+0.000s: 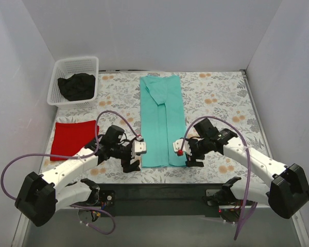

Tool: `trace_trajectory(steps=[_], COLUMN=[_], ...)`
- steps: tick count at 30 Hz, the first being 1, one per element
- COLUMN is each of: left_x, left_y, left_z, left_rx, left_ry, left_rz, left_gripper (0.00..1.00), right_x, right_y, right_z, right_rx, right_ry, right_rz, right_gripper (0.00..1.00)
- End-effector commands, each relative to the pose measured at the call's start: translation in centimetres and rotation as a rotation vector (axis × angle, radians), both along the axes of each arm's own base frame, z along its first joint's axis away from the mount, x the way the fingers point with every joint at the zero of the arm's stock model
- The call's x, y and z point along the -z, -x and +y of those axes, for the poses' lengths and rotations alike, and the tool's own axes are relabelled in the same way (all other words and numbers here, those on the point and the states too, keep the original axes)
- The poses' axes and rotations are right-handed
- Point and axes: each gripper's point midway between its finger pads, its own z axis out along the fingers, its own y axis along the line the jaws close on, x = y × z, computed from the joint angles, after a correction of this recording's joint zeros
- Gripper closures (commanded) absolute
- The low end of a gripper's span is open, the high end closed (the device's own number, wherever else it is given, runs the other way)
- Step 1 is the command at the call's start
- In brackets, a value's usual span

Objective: Fold and stack the t-shirts
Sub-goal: Fold the tshirt

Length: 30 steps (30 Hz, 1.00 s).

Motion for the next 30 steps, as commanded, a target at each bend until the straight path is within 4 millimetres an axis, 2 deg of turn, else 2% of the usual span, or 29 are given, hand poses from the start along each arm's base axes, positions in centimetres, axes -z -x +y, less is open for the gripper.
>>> trace_trajectory(steps=[1,2,3,5,7,15,17,20,23,26,27,28,30], left_x=[-0.6,0.0,0.7,1.6,2.6,5.1,6.6,8.7,9.4,9.4,9.3,9.0,7.8], left_y=[-1.1,-0.8,-0.7,-0.3,-0.2,0.5,0.7,0.8,0.7,0.6,0.5,0.5,0.4], left_z=[-0.9,-1.2,-1.4,-1.8,-2.1,-2.7,-2.2,-1.1,-0.7,-0.9,-1.0,-1.3,-2.0], left_rx=[0.071,0.087,0.097,0.117,0.119,0.171,0.183,0.194,0.191,0.176,0.17,0.163,0.165], left_ry=[-0.009,-0.019,-0.033,-0.054,-0.079,-0.12,-0.163,-0.23,-0.243,-0.247,-0.242,-0.231,-0.197], left_rz=[-0.224,-0.234,-0.224,-0.233,-0.236,-0.256,-0.247,-0.245,-0.256,-0.238,-0.237,-0.232,-0.235], left_gripper=[0.31,0.34,0.37,0.48,0.53,0.56,0.55,0.57,0.63,0.77,0.81,0.89,0.95], right_x=[0.3,1.6,2.2,3.3,4.4,6.8,7.5,8.9,9.8,10.1,10.0,10.0,9.1], right_y=[0.1,0.3,0.6,0.8,1.4,0.7,0.8,1.1,1.3,1.6,1.5,1.6,1.7], right_z=[0.8,0.5,0.6,0.4,0.1,-0.3,-0.6,-1.3,-2.0,-2.3,-2.3,-2.3,-1.7], right_rx=[-0.069,-0.081,-0.101,-0.126,-0.141,-0.128,-0.121,-0.122,-0.119,-0.124,-0.118,-0.109,-0.091], right_ry=[-0.047,-0.032,-0.025,-0.001,0.021,0.073,0.094,0.141,0.167,0.181,0.18,0.185,0.17], right_rz=[-0.102,-0.111,-0.118,-0.136,-0.124,-0.157,-0.147,-0.124,-0.124,-0.13,-0.135,-0.133,-0.12], right_gripper=[0.23,0.26,0.34,0.41,0.49,0.51,0.51,0.6,0.64,0.81,0.91,0.95,0.99])
